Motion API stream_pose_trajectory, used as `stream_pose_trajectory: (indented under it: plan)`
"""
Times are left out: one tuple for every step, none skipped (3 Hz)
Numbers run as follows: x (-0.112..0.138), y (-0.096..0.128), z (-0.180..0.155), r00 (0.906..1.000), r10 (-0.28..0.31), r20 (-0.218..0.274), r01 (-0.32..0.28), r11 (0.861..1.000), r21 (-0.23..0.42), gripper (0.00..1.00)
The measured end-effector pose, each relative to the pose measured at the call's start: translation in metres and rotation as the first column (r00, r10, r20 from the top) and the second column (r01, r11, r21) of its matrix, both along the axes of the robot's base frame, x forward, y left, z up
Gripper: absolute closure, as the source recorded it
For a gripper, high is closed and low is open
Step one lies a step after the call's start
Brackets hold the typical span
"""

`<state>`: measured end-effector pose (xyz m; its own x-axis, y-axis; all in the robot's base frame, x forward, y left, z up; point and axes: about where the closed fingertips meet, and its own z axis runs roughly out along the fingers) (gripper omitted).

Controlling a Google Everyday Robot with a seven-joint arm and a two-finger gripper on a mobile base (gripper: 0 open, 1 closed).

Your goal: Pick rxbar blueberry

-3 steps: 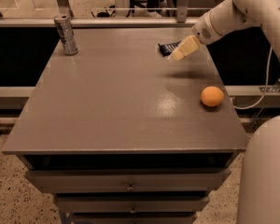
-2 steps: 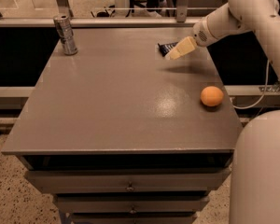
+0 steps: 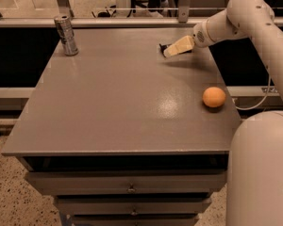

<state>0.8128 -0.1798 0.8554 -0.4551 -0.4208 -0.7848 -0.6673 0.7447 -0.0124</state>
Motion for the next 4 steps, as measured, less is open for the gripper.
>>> stream_pose_trajectory:
  plan:
    - [0.010,0.000,-0.004,0.9994,-0.035,-0.001,0.035,0.999,0.018,0.00]
    - [0.013,0.001,-0.008,0.9988,-0.048,-0.004,0.048,0.999,0.021,0.00]
    - [0.015,0.002,-0.016,0.9987,-0.051,-0.006,0.051,0.998,0.020,0.15]
    - [0.014,0.006,-0.023,0.9991,-0.041,-0.006,0.042,0.999,0.017,0.46]
